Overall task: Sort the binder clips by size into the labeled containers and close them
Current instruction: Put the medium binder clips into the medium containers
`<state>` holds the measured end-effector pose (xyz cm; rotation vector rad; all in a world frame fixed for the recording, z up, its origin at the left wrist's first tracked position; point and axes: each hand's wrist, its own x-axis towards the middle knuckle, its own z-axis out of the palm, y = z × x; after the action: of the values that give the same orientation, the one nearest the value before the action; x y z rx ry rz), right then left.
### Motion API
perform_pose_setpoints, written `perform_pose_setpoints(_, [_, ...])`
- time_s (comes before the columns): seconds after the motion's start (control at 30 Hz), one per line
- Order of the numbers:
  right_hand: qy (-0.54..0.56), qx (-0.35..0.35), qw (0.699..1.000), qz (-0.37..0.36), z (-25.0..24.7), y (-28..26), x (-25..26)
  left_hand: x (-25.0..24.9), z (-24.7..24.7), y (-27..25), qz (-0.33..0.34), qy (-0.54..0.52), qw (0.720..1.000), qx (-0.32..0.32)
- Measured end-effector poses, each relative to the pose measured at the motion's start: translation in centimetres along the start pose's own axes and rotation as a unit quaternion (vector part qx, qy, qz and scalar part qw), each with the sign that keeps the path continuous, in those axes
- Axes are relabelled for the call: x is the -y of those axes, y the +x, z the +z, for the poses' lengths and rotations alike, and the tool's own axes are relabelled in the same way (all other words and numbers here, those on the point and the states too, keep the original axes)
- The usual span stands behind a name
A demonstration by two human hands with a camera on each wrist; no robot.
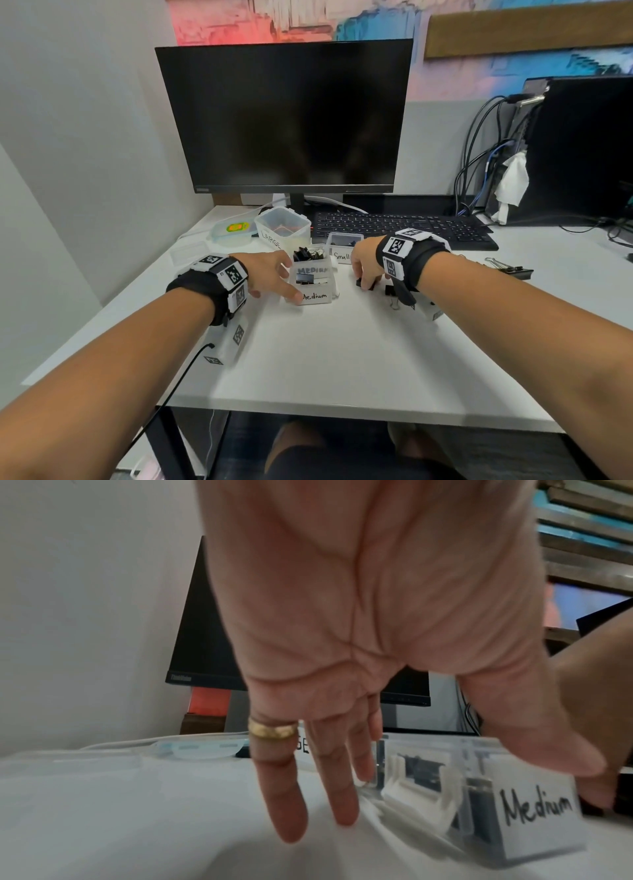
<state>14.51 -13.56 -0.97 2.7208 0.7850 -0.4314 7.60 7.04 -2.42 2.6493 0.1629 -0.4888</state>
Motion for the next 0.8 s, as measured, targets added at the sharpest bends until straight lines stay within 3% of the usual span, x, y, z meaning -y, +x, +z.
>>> perform_pose_setpoints(0.33, [0.040,0.006,0.999,-0.005,-0.2,0.2,0.4,-0.1,-0.1,0.0,0.022,0.003,1.000,-0.015])
perform_pose_setpoints(0.43, [0.064,-0.046,0.997,-0.016,-1.5,-0.1,1.0,-0.2,-0.2,0.0,0.026,0.010,1.000,-0.005])
perform_pose_setpoints(0.57, [0.175,-0.131,0.974,-0.062,-3.2,-0.2,2.0,-0.5,-0.2,0.0,0.039,0.024,0.999,0.007])
perform_pose_setpoints(0.8, [0.177,-0.061,0.976,-0.112,-3.0,0.2,4.6,0.0,-0.2,0.4,0.045,0.052,0.998,0.001])
